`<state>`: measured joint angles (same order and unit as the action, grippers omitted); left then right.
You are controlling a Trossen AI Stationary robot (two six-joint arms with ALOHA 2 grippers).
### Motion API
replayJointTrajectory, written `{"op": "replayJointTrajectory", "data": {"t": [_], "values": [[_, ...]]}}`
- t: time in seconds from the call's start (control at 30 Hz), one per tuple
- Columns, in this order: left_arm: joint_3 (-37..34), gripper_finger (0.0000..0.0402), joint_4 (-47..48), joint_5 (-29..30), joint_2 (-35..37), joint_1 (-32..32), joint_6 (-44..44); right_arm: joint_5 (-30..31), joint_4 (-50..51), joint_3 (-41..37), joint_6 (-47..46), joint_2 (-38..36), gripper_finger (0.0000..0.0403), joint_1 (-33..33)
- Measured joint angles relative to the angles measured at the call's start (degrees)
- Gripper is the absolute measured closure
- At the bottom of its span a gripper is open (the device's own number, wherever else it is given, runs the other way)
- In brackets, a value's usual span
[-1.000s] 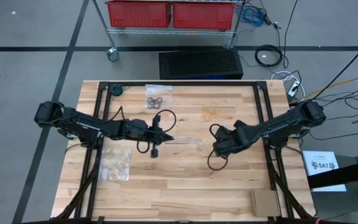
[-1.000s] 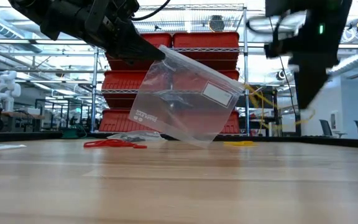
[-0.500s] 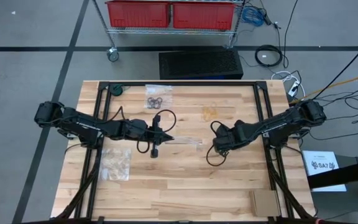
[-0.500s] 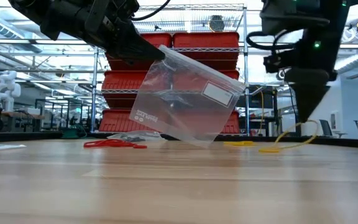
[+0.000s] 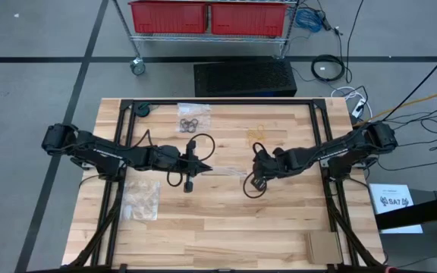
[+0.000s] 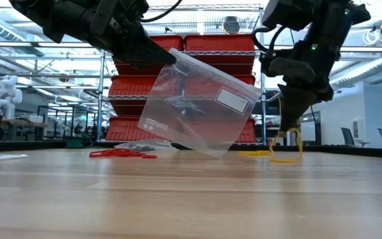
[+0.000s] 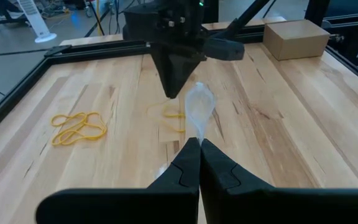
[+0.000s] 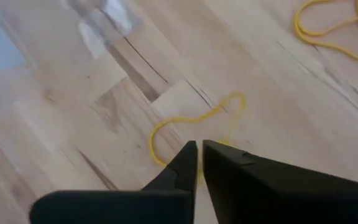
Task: Sort rubber bands
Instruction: Put the yellow rubber band into the bottom right transparent zip bag
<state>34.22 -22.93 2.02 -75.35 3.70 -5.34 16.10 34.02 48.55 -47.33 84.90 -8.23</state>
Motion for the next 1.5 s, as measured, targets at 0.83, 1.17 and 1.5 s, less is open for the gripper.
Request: {"op": "replayJointTrajectory", "data": {"t": [0.83, 1.17, 1.5], "values": [[0.0, 0.0400, 0.0, 0.0, 0.0, 0.0, 0.0, -6.2, -4.1, -3.7, -9.7, 0.0, 0.0179, 2.6], [0.0, 0.0400, -0.1, 0.0, 0.0, 0.0, 0.1, -6.0, -6.8, -4.2, -22.6, 6.1, 0.0179, 6.0], [0.0, 0.0400, 0.0, 0.0, 0.0, 0.0, 0.0, -5.5, -5.8, 0.4, -12.9, 6.7, 0.0179, 3.8]]}}
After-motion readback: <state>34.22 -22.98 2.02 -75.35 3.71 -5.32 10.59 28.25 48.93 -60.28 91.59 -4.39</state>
